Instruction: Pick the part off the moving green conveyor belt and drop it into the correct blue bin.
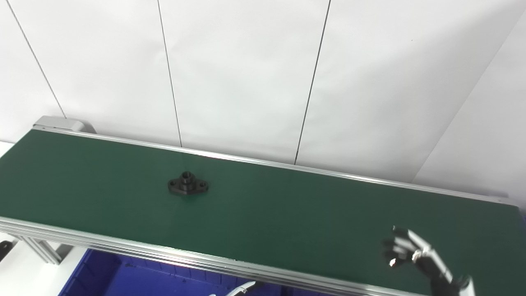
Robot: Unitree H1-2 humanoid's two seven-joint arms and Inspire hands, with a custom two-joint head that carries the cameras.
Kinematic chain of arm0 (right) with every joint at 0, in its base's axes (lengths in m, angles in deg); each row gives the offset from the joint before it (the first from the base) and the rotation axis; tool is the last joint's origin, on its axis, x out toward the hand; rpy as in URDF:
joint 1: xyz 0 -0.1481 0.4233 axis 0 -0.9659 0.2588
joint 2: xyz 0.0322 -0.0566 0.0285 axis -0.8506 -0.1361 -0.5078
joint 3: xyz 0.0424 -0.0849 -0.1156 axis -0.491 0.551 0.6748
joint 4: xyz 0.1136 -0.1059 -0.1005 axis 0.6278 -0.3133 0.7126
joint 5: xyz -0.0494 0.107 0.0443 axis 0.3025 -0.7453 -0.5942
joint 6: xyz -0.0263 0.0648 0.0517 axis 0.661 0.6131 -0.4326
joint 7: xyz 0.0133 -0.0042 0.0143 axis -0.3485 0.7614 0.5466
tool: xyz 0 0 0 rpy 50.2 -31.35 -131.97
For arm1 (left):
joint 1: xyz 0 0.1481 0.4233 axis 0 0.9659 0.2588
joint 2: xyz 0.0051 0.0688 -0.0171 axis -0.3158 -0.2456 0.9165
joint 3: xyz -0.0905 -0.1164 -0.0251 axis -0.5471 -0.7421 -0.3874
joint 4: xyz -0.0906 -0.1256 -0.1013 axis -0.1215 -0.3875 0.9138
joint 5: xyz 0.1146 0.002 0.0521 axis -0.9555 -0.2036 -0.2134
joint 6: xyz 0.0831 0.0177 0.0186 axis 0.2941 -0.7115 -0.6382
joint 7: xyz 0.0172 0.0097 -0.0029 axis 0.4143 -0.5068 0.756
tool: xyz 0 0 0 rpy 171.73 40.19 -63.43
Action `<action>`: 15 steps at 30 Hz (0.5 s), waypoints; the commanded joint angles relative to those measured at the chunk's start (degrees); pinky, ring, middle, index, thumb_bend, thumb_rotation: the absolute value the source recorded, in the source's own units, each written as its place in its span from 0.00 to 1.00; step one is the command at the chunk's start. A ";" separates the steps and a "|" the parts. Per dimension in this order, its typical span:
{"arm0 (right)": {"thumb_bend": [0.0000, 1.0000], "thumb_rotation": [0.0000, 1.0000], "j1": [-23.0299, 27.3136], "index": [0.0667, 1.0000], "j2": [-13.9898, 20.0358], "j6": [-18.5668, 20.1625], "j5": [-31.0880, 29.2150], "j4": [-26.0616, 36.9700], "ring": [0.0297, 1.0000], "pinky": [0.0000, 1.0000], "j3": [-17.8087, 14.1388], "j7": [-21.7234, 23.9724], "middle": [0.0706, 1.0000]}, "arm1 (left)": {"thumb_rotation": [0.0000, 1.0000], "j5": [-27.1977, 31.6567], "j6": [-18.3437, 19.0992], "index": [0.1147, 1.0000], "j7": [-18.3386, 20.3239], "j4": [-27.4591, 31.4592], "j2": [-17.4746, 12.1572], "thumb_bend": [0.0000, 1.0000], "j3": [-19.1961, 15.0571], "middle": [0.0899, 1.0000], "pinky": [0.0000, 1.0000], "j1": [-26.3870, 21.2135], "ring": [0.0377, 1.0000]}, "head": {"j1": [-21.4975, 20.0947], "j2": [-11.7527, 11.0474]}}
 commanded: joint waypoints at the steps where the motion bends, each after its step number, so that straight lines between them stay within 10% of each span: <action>1: 0.92 0.33 2.31 0.73 -1.89 0.56 -0.57 3.55 0.55 0.51 -3.03 4.57 0.61 | 0.52 0.52 -1.86 0.84 -0.68 0.34 0.35 0.86 -0.25 0.88 0.77 -1.29 0.87 | -0.25 0.13; 15: 0.84 0.33 20.02 0.78 -9.22 20.21 3.97 -4.89 0.62 0.56 -9.88 30.05 0.67 | 0.51 1.31 -1.86 0.86 1.50 0.85 0.29 0.86 -0.91 0.89 0.80 -1.46 0.88 | -3.19 1.25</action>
